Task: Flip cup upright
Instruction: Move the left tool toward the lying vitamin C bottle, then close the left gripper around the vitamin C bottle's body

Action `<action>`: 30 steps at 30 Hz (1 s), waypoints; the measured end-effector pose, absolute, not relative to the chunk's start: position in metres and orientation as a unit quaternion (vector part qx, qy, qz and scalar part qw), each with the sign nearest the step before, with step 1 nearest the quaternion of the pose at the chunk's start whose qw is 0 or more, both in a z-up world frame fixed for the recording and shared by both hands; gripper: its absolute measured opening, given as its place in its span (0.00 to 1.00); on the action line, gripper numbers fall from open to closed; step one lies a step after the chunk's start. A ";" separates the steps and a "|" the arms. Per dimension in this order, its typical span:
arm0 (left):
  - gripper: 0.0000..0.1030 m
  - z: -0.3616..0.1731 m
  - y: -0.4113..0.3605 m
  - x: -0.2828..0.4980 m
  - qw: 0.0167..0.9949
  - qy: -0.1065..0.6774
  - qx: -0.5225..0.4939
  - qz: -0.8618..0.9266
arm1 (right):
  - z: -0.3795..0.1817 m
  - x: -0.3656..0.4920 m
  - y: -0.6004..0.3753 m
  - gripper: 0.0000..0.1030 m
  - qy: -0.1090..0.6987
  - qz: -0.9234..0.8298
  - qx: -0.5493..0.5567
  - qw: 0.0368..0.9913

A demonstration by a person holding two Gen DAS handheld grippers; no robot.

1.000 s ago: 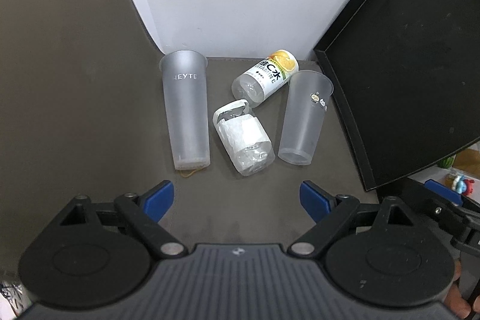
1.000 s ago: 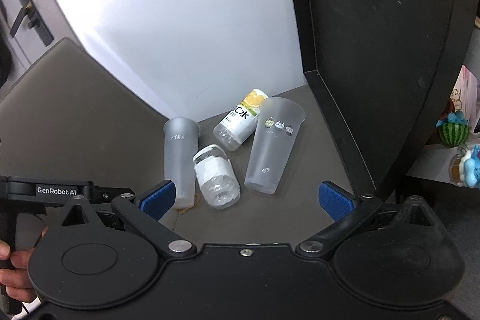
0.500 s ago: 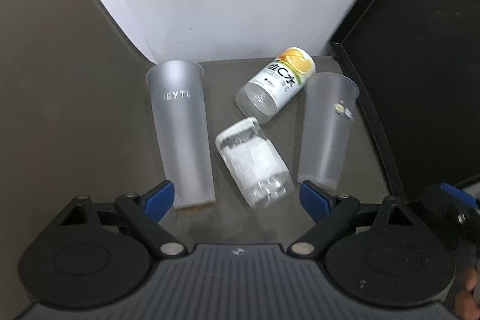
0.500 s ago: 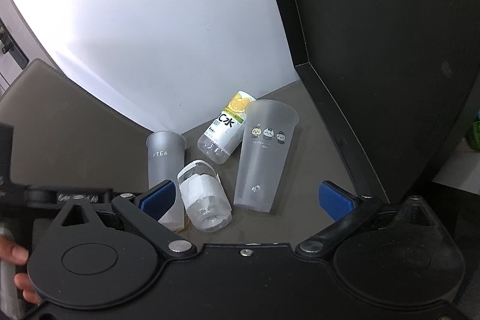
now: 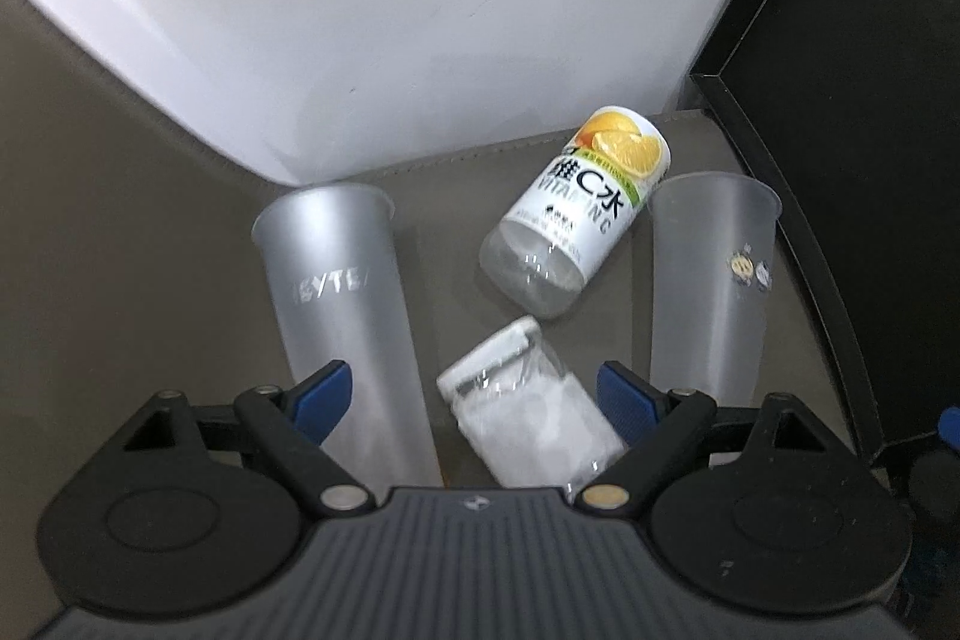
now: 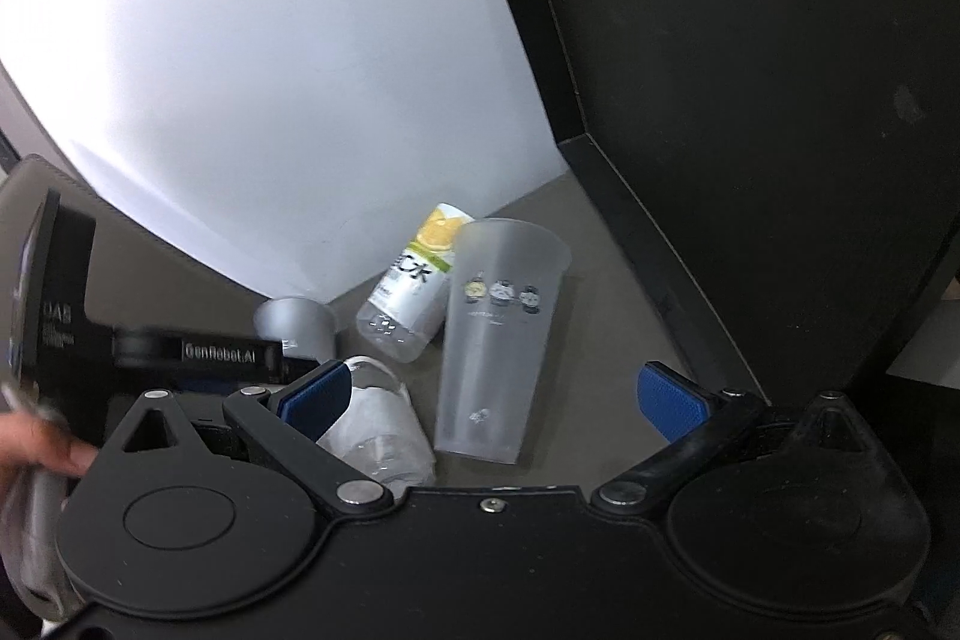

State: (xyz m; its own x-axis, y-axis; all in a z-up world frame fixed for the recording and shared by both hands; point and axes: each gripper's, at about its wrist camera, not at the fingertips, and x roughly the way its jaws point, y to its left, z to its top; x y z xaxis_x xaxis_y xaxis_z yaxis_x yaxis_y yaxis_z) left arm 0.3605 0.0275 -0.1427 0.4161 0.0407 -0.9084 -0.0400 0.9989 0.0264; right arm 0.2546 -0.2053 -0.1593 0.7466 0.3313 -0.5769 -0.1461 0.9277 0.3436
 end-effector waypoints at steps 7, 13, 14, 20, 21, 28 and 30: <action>0.86 -0.154 0.016 0.390 0.836 0.548 0.023 0.015 | -0.169 0.261 -0.208 1.00 0.351 0.128 0.157 0.914; 0.85 -0.165 0.005 0.411 0.829 0.558 0.050 0.005 | -0.174 0.266 -0.215 0.99 0.363 0.106 0.170 0.910; 0.85 -0.167 0.004 0.414 0.827 0.559 0.057 0.002 | -0.174 0.266 -0.215 0.99 0.363 0.101 0.169 0.911; 0.85 -0.180 -0.003 0.430 0.819 0.569 0.075 -0.005 | -0.173 0.266 -0.217 1.00 0.363 0.099 0.166 0.912; 0.85 -0.182 -0.006 0.433 0.818 0.570 0.083 -0.008 | -0.174 0.267 -0.217 0.99 0.365 0.098 0.168 0.910; 0.85 -0.205 -0.019 0.446 0.803 0.583 0.121 -0.019 | -0.179 0.267 -0.215 1.00 0.380 0.097 0.165 0.905; 0.85 -0.210 -0.021 0.450 0.802 0.583 0.130 -0.021 | -0.180 0.267 -0.214 1.00 0.382 0.097 0.163 0.905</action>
State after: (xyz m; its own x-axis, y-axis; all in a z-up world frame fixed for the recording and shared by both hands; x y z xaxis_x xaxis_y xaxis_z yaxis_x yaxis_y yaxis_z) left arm 0.4500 -0.0207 -0.2097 0.3201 0.1183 -0.9400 0.1850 0.9653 0.1845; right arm 0.2667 -0.2136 -0.1804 0.6897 0.3004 -0.6589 -0.0519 0.9280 0.3689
